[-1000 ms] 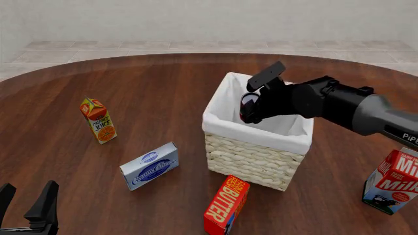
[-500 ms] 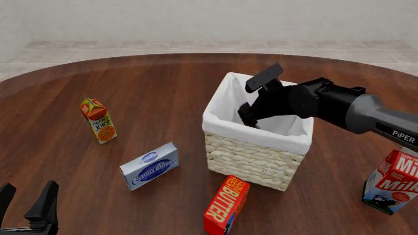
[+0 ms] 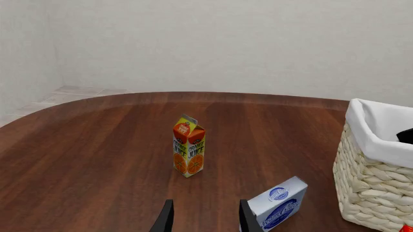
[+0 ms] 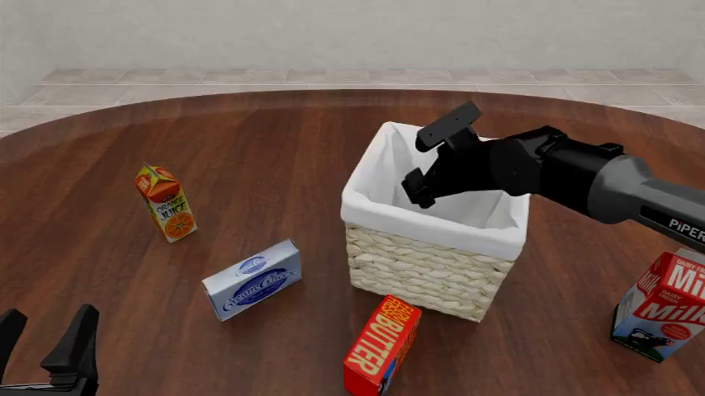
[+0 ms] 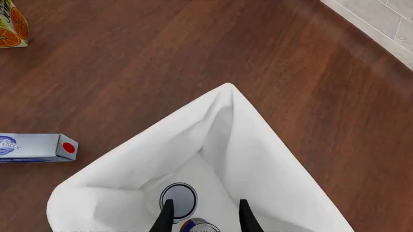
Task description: Pick up the alphabet soup and the tomato sauce, and put them in the basket.
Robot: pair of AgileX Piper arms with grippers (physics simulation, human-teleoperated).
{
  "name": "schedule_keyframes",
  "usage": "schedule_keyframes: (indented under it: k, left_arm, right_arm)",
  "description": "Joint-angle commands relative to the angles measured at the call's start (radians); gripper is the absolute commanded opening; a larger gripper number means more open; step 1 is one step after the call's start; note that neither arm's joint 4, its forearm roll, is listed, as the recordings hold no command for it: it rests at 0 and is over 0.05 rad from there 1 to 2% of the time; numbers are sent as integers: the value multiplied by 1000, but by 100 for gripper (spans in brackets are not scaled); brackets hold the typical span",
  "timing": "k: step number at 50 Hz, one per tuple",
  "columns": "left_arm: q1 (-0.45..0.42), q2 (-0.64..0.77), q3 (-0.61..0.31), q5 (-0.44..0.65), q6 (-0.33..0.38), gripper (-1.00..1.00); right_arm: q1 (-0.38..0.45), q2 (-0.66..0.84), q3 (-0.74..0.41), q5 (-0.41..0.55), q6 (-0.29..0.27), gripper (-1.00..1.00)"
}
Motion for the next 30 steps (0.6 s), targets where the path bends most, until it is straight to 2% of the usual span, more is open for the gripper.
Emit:
schedule_keyframes:
  k: [1, 30]
  left_arm:
    - [0, 0, 0, 0, 0, 100]
    - [0, 0, 0, 0, 0, 100]
  right_arm:
    - [-2, -23, -9, 18, 0, 100]
    - [11, -122, -11, 63, 19, 100]
